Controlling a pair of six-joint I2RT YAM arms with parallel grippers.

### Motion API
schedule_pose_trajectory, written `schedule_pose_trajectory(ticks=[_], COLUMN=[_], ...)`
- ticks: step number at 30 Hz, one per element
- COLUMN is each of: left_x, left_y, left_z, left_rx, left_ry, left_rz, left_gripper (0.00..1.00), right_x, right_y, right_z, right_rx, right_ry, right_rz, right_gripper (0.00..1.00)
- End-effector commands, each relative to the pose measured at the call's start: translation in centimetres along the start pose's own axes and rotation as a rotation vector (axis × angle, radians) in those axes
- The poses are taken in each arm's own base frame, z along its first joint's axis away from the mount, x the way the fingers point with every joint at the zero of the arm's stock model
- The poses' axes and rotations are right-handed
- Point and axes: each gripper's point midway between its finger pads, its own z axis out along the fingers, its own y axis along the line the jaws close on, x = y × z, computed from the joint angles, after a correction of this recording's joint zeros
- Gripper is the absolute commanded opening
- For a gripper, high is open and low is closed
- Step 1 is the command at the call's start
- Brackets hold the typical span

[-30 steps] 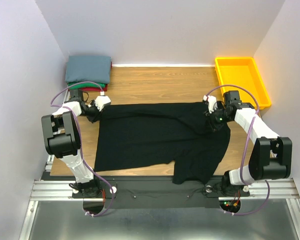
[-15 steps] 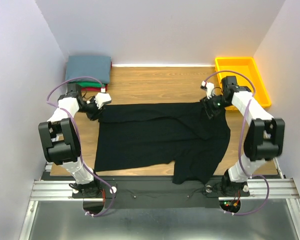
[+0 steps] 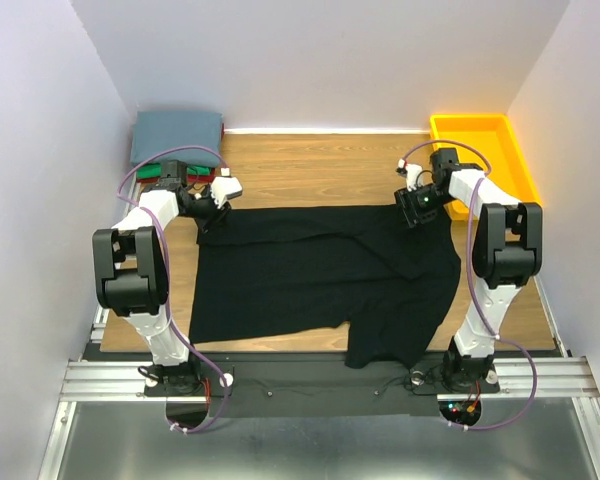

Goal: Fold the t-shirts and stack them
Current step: Fold the tshirt

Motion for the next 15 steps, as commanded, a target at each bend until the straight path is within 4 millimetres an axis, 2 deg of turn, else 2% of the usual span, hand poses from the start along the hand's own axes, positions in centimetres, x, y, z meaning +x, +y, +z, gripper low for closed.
schedule_pose_trajectory(ticks=[1, 9, 12, 15], left_x=[-0.3, 0.2, 0.0, 0.0], left_y=[0.3, 0.3, 0.3, 0.4], left_z=[0.2, 0.5, 0.5, 0.4], left_rx=[-0.021, -0.021, -0.020, -0.022], left_ry=[-0.019, -0.013, -0.017, -0.018], left_rz=[-0.016, -0.034, -0.034, -0.035], left_gripper=[0.45, 0.45, 0.45, 0.45], right_x=[-1.4, -2.1, -1.5, -1.2], right_y=[-0.8, 0.6, 0.4, 1.0], right_z=[0.2, 1.7, 2.5, 2.8], right_rx=[0.035, -0.041, -0.042, -0.061], right_ry=[-0.021, -0.024, 0.002, 0.010], right_rz=[0.005, 0.008, 0.016, 0.009], right_gripper=[0.55, 0.54, 0.53, 0.50])
